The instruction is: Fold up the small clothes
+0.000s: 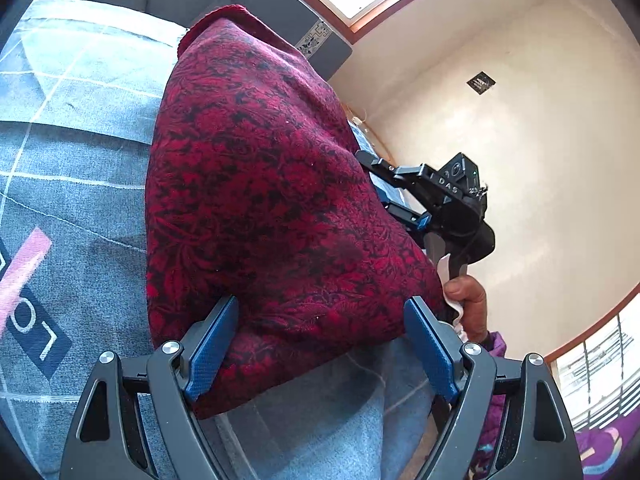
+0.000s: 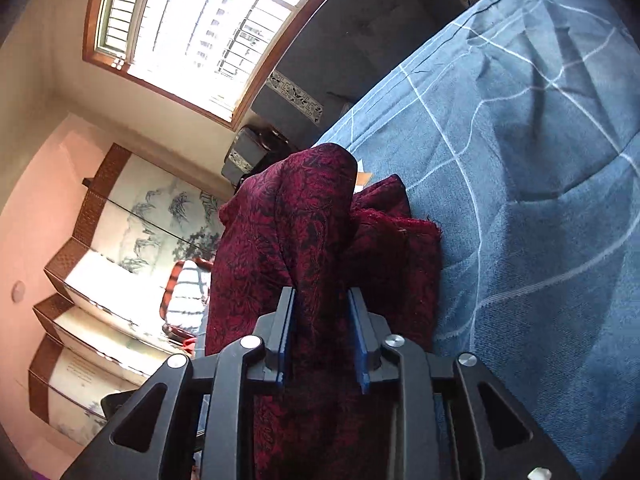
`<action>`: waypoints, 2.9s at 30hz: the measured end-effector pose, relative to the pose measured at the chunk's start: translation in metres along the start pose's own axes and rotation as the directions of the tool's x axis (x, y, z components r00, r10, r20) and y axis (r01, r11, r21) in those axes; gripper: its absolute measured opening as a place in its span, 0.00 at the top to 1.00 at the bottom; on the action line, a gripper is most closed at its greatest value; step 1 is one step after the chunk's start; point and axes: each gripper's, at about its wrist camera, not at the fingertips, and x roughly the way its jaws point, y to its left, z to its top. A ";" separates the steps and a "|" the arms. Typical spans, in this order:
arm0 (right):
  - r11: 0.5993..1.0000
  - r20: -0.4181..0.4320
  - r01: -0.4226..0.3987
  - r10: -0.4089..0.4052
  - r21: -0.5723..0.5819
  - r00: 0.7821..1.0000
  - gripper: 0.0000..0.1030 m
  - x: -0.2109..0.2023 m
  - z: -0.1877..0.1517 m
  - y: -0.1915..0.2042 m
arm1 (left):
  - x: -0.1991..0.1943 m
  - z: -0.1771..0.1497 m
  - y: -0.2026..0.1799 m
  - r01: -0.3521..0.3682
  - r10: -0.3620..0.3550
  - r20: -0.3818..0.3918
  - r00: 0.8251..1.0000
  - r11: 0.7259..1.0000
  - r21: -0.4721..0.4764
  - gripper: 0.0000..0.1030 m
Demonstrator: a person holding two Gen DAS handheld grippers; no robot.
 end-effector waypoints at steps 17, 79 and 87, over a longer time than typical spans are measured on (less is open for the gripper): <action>0.939 0.001 0.188 -0.196 -0.290 0.981 0.88 -0.030 -0.045 0.076 | -0.008 -0.004 0.003 0.012 -0.011 0.017 1.000 0.998 -0.066 0.19; 0.965 -0.152 0.195 -0.222 -0.174 0.963 0.33 -0.013 -0.065 0.020 | 0.057 0.077 0.055 0.042 -0.031 -0.211 0.977 0.998 0.049 0.09; 0.973 -0.178 0.170 -0.197 -0.156 0.964 0.52 0.004 -0.054 0.015 | 0.067 0.085 0.067 -0.027 0.044 -0.197 0.979 0.996 0.090 0.53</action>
